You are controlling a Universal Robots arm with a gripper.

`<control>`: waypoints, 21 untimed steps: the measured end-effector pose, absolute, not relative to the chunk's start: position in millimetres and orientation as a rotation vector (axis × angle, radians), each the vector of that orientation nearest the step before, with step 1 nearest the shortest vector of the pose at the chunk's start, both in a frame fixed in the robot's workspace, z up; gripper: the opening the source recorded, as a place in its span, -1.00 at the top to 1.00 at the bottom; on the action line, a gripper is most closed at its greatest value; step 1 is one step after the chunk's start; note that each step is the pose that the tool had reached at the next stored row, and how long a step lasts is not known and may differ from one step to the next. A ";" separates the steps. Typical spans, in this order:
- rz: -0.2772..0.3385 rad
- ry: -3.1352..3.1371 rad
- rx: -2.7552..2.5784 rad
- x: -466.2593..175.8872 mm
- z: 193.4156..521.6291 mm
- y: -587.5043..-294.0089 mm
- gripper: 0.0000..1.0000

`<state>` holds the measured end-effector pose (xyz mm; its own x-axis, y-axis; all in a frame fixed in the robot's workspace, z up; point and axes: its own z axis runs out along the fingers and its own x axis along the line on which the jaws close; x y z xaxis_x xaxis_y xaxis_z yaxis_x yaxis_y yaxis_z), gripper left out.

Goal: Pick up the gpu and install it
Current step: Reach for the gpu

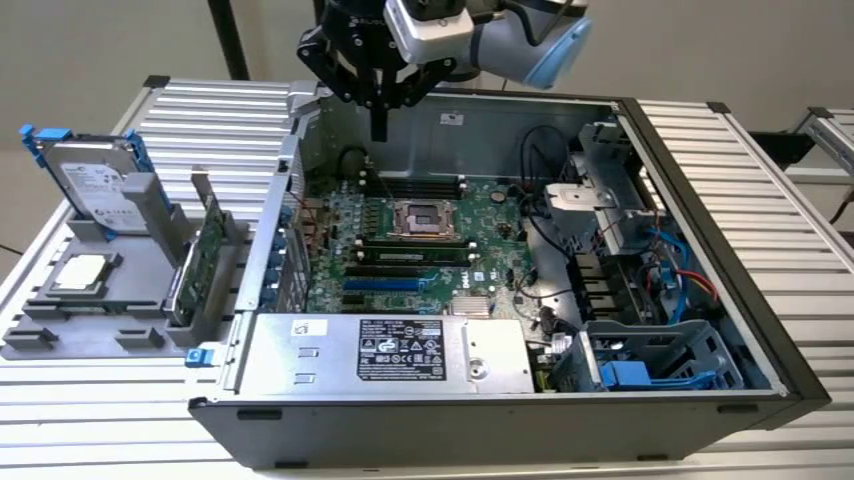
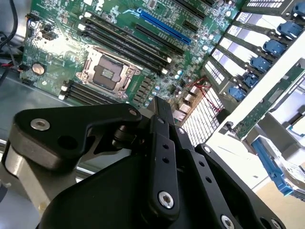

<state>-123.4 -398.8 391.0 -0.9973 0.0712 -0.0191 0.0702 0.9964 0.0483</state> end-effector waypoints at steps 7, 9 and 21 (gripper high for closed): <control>0.074 3.118 0.110 -124.2 391.0 -398.8 1.00; 0.074 3.118 0.111 -124.8 391.1 -398.8 1.00; 0.074 3.118 0.110 -131.3 391.0 -398.8 1.00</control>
<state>-131.3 -398.8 391.0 -0.9973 0.0712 -0.0191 0.0702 0.9964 0.0483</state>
